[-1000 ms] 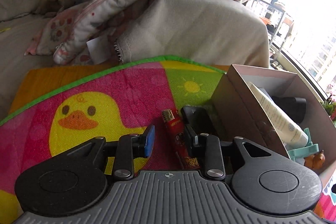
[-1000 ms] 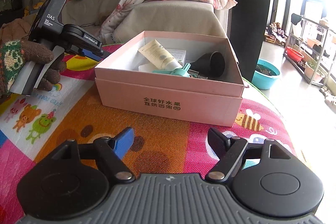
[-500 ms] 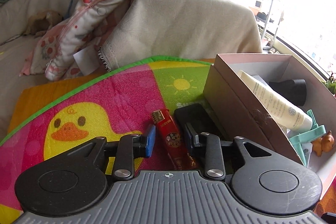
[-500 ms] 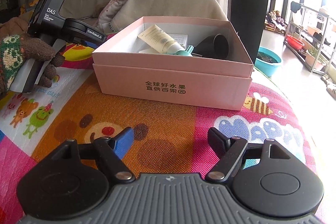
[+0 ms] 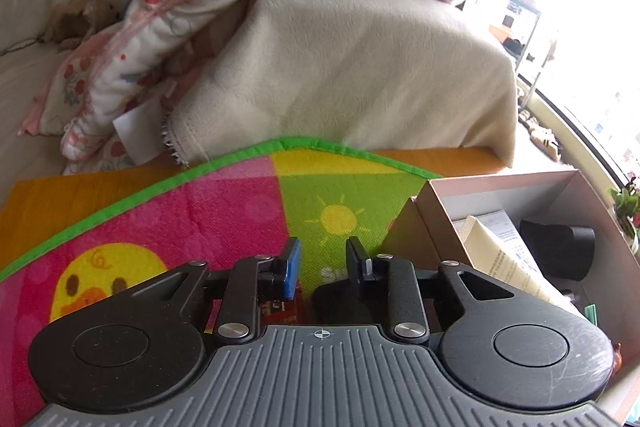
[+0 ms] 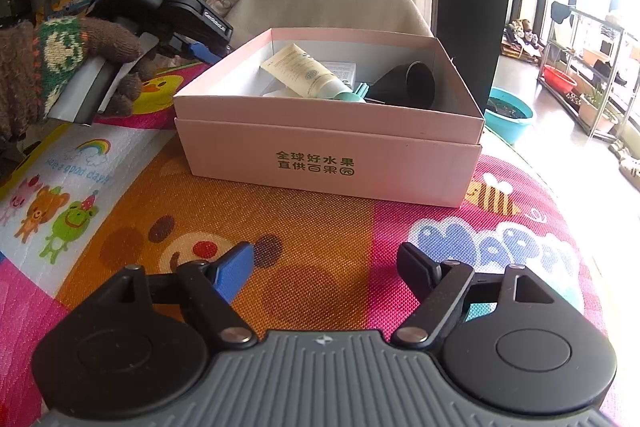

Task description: Organize rigid objects

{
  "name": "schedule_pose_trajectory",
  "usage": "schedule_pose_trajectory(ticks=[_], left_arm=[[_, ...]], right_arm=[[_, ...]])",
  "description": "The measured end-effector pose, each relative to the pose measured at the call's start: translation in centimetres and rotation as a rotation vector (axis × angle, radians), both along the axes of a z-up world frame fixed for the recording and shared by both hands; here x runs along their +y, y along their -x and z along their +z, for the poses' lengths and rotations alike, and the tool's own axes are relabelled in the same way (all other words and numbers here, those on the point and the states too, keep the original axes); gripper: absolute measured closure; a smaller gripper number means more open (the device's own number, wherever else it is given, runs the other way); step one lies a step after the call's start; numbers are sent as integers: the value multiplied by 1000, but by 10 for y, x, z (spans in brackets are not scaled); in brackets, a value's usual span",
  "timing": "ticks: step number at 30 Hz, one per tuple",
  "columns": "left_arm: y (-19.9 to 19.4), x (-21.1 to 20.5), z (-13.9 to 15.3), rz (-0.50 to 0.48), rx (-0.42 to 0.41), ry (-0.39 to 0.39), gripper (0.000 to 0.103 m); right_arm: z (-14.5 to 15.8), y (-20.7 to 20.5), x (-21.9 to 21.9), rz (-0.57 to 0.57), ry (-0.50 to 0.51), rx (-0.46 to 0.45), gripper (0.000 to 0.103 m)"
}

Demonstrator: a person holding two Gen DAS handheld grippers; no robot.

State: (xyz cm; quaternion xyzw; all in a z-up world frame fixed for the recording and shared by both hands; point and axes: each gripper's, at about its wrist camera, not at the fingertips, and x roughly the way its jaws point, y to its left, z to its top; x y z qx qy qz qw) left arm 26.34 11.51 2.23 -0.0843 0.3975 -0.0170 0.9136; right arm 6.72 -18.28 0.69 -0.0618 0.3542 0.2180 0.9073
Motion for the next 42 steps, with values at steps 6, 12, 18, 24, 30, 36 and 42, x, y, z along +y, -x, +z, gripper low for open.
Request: schedule_pose_trajectory(ticks=[6, 12, 18, 24, 30, 36, 42], left_arm=[[4, -15, -10, -94, 3, -91, 79], [57, -6, -10, -178, -11, -51, 82], [121, -13, -11, -270, -44, -49, 82], [169, -17, -10, -383, -22, 65, 82], [168, -7, 10, -229, -134, 26, 81], [120, 11, 17, -26, -158, -19, 80], [80, 10, -3, 30, -75, -67, 79]], right_arm=[[0, 0, -2, -3, -12, 2, 23], [0, 0, -2, -2, -17, 3, 23], [0, 1, 0, 0, -3, 0, 22], [2, 3, 3, 27, -14, 11, 22], [14, 14, 38, 251, -206, 124, 22], [11, 32, 95, 328, -9, 8, 51], [11, 43, 82, 321, 21, -33, 65]])
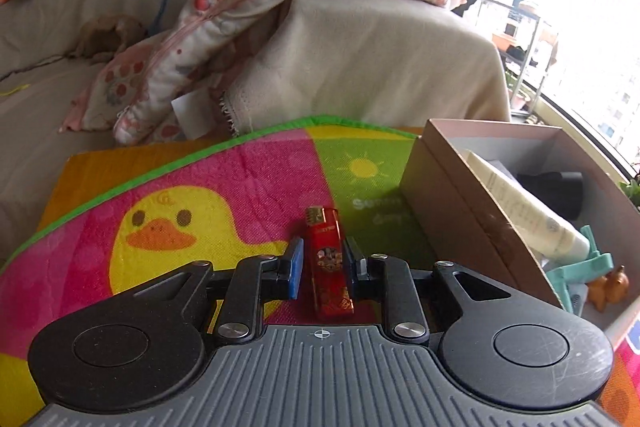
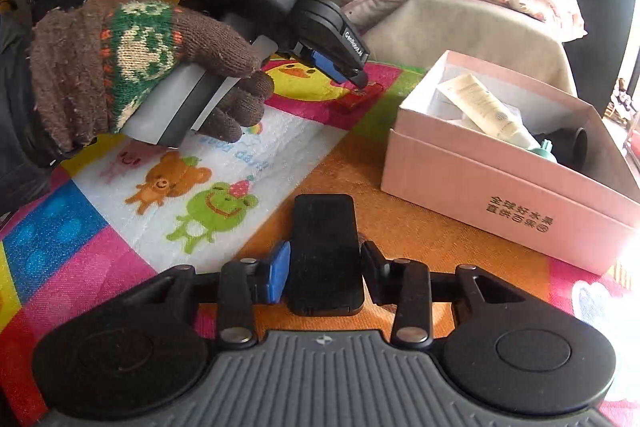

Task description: Organize rigid objects

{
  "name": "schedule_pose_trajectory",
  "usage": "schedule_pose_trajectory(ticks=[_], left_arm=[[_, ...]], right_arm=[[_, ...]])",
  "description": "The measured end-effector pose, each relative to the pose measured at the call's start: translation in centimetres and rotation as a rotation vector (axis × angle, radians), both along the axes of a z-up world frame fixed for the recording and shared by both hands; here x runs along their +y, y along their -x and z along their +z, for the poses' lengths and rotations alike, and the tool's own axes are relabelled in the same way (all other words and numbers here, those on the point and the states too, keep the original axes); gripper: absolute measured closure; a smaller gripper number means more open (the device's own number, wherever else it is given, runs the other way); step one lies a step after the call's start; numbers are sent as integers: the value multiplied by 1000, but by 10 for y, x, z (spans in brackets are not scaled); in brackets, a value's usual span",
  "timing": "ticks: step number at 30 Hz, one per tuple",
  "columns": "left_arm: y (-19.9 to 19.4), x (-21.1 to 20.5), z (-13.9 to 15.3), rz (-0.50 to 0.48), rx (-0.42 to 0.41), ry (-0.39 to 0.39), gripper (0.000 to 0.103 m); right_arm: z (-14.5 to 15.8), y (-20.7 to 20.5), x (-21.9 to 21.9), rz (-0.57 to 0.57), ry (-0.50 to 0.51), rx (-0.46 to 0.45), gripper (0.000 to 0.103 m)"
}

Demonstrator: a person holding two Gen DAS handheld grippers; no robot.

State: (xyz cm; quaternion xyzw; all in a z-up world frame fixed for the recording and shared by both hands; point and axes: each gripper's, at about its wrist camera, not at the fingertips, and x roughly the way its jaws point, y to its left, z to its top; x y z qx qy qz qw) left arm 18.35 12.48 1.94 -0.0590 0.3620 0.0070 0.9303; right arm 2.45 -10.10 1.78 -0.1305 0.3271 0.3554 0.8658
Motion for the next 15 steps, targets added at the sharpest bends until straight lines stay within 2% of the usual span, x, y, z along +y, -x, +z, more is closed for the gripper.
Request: schedule_pose_trajectory(ticks=[1, 3, 9, 15], left_arm=[[-4, 0, -3, 0, 1, 5, 75], [-10, -3, -9, 1, 19, 5, 75], [-6, -15, -14, -47, -13, -73, 76], [49, -15, -11, -148, -9, -37, 77]], right_arm=[[0, -1, -7, -14, -5, 4, 65], [0, -2, -17, -31, -17, 15, 65], [-2, 0, -25, -50, -30, 8, 65], [-1, 3, -28, -43, -31, 20, 65]])
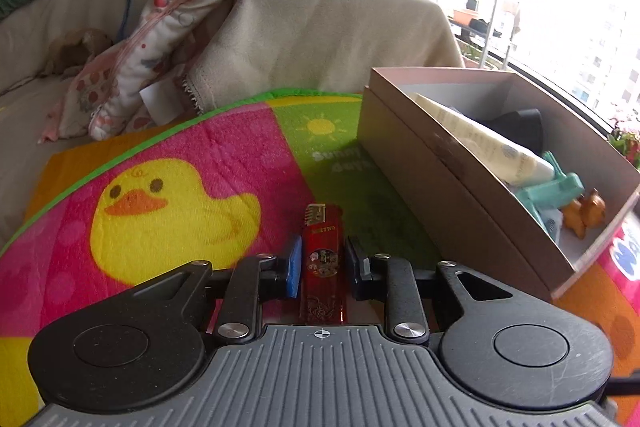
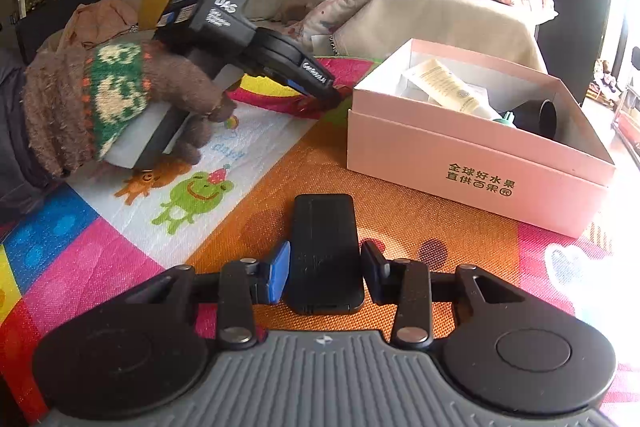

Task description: Organize rigid objects

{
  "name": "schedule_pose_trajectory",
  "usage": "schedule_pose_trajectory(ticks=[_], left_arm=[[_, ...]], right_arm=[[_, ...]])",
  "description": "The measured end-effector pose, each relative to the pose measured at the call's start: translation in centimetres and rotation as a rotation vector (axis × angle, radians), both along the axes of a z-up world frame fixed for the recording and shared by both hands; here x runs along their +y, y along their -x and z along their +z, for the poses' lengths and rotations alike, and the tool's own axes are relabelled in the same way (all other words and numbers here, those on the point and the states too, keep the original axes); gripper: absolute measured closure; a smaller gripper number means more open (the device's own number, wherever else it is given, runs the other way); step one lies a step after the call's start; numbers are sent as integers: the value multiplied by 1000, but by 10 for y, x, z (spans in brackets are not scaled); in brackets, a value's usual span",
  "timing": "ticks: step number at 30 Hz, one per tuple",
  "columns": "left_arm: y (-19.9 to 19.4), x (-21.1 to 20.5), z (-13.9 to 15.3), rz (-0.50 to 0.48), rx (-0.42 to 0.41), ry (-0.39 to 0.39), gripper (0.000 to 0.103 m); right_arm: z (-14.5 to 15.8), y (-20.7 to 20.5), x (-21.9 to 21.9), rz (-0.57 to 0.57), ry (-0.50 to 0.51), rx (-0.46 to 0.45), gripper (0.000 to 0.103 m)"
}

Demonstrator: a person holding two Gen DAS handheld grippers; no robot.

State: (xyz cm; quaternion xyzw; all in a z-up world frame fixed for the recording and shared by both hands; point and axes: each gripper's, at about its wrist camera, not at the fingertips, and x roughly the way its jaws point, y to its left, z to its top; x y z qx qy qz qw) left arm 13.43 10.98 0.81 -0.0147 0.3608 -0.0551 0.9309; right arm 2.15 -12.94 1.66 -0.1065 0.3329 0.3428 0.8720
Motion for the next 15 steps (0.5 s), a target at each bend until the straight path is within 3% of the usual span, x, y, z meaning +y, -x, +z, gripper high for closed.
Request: schedule_pose_trajectory(ticks=[7, 8, 10, 15], left_arm=[[91, -10, 2, -78, 26, 34, 77], [102, -12, 2, -76, 23, 40, 77], [120, -15, 1, -61, 19, 66, 77], [136, -26, 1, -1, 6, 78, 75]], right_arm=[[1, 8, -12, 46, 24, -8, 63], [2, 7, -14, 39, 27, -4, 60], [1, 6, -16, 12, 42, -8, 42], [1, 6, -21, -17, 62, -7, 35]])
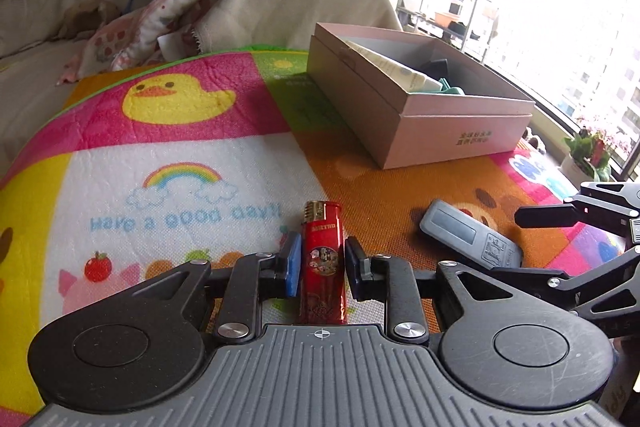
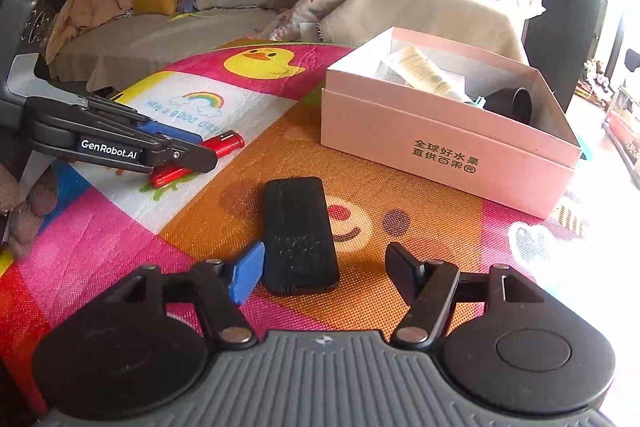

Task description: Organize rigid objects

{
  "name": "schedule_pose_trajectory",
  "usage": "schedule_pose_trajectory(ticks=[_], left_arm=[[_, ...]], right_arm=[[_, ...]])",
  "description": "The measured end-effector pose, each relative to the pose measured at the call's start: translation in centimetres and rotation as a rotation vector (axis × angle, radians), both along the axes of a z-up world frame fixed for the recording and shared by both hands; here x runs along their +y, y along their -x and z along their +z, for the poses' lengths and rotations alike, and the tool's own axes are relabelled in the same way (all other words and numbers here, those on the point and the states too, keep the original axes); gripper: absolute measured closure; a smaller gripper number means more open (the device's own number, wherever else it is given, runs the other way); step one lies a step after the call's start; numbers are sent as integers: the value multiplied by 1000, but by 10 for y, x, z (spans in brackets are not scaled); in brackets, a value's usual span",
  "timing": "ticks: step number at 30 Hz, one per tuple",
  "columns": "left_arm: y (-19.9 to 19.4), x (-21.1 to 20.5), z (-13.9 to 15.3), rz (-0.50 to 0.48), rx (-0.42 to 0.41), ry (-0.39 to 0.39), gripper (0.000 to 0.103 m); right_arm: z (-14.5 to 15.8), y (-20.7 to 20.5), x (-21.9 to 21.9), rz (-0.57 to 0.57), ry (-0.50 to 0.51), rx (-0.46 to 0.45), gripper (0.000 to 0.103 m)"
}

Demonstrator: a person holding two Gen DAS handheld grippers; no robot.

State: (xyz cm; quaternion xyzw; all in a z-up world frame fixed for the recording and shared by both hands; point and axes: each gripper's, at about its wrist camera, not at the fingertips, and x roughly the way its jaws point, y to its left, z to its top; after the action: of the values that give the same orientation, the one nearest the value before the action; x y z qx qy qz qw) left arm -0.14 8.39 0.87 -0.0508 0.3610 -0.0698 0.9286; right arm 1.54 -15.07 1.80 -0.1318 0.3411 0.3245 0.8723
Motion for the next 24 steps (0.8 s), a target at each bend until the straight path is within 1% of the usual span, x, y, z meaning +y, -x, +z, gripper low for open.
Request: schedule_pose_trajectory(ticks=[1, 2, 5, 7, 8, 9, 11, 14, 16, 20, 24], left_arm=[[1, -2, 0, -3, -2, -6, 71], [1, -4, 0, -6, -3, -14, 70], [1, -6, 1, 13, 11, -13, 70], [0, -5, 2, 25, 21, -4, 70], [0, -5, 2, 30, 22, -2, 70], [0, -5, 2, 32, 22, -3, 70], [1, -6, 1, 33, 18, -11, 70], [2, -7, 1, 39, 14, -8, 70], [3, -6, 1, 44, 13, -3, 70], [9, -7, 0, 57, 8, 1, 70], [14, -11, 1, 46, 5, -21, 70]], right_arm=[[0, 2, -1, -3, 11, -6, 34], [0, 3, -2, -4, 22, -14, 34], [0, 8, -9, -23, 69, -60, 31], [-1, 9, -14, -76, 116, -122, 27], [-2, 9, -17, -121, 149, -161, 27], [-3, 6, -20, -158, 162, -174, 26], [-2, 1, -28, -207, 130, -129, 25], [-4, -6, -39, -269, 32, -25, 25], [-8, -10, -46, -288, -31, 30, 16], [-11, -10, -42, -245, -31, 66, 1], [-10, -10, -36, -225, -5, 77, 0]])
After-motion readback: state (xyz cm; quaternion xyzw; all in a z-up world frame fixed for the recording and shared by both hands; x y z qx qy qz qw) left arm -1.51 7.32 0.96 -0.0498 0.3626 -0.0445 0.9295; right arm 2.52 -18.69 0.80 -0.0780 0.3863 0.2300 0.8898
